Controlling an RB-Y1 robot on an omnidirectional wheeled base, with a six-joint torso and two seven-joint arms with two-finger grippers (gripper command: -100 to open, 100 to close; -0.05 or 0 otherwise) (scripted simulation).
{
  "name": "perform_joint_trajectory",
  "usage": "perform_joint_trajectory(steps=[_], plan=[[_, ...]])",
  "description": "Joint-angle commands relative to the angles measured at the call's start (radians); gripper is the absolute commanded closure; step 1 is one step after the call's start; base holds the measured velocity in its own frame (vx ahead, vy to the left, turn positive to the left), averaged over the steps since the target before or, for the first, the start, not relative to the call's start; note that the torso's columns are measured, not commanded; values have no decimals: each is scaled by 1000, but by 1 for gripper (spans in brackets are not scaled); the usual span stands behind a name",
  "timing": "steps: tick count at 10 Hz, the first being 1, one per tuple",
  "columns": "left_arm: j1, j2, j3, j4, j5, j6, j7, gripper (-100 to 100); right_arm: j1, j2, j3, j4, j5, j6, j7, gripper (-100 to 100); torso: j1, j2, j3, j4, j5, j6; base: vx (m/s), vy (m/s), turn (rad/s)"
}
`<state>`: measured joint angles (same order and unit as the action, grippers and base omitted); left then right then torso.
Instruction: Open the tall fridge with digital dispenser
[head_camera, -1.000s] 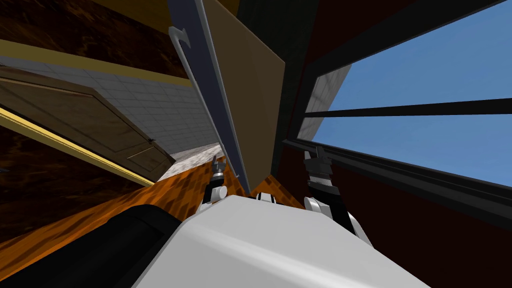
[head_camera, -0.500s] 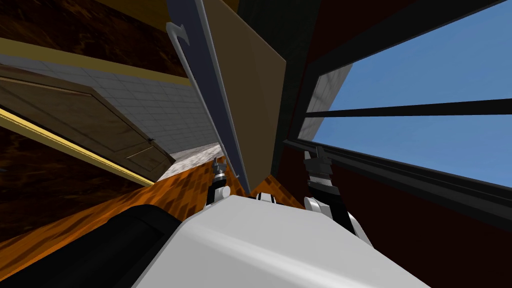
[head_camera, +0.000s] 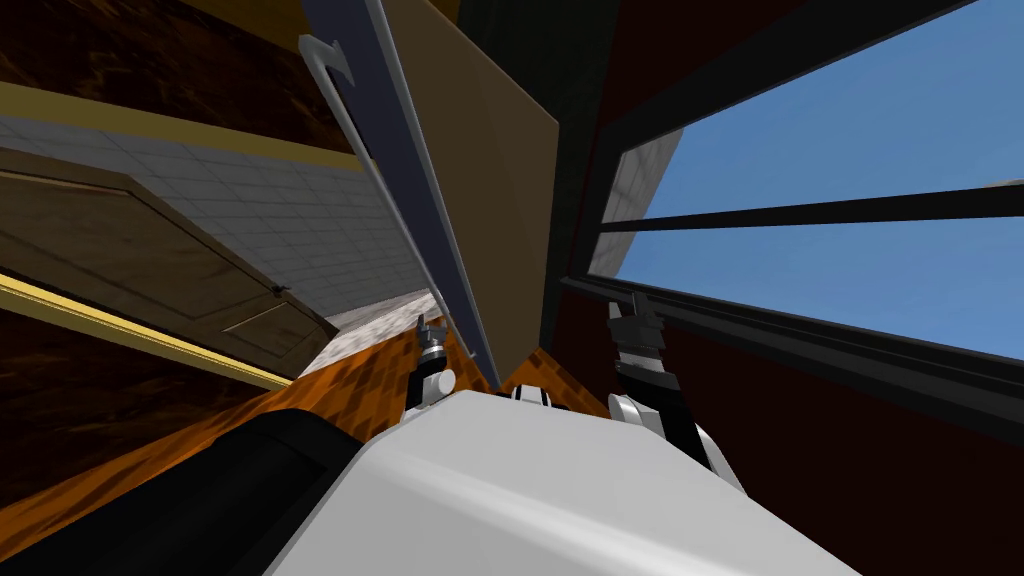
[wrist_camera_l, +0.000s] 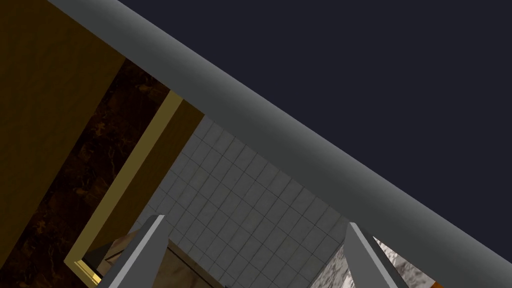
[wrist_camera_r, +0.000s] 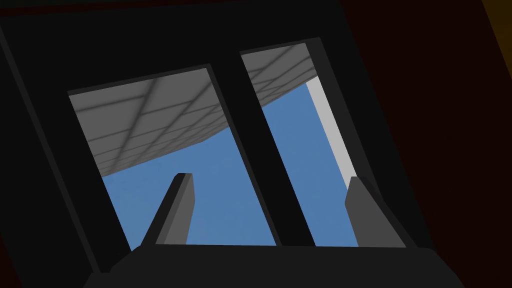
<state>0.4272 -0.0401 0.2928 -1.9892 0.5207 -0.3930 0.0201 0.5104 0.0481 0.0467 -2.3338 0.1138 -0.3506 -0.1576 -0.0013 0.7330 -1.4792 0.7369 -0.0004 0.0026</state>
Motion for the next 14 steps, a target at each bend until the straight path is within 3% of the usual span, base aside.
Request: perform_joint_trajectory(steps=[1, 2, 3, 4, 7, 10, 11, 14], plan=[[14, 8, -52, 13, -36, -32, 27, 100, 0, 0, 0, 0, 0, 0, 0, 0, -1, 2, 1, 0, 0, -2, 19, -49, 174], [21, 12, -69, 17, -49, -44, 37, 100, 0, 0, 0, 0, 0, 0, 0, 0, -2, 4, 2, 1, -1, -2, 13, -57, 116], [16, 9, -60, 17, -42, -39, 29, 100, 0, 0, 0, 0, 0, 0, 0, 0, -1, 5, 3, 1, 0, -2, 5, -27, 19], [16, 59, -63, 19, -44, -40, 31, -100, 0, 0, 0, 0, 0, 0, 0, 0, 3, 6, 4, 2, 1, -2, 2, -9, -6], [14, 144, -65, 26, -46, -37, 31, -100, 0, 0, 0, 0, 0, 0, 0, 0, 2, 5, 3, 1, 1, -2, -3, 3, 16], [11, 201, -68, 37, -48, -33, 32, -100, 0, 0, 0, 0, 0, 0, 0, 0, 0, -6, -4, -4, 2, 3, -11, -2, -6], [3, 144, -88, 47, -47, -15, 38, -100, 0, 0, 0, 0, 0, 0, 0, 0, 0, -7, -4, -4, 2, 4, 3, -21, -47], [3, 62, -89, 42, -46, -15, 39, -100, 0, 0, 0, 0, 0, 0, 0, 0, -16, -5, -1, -8, 4, 13, 3, -17, -17]])
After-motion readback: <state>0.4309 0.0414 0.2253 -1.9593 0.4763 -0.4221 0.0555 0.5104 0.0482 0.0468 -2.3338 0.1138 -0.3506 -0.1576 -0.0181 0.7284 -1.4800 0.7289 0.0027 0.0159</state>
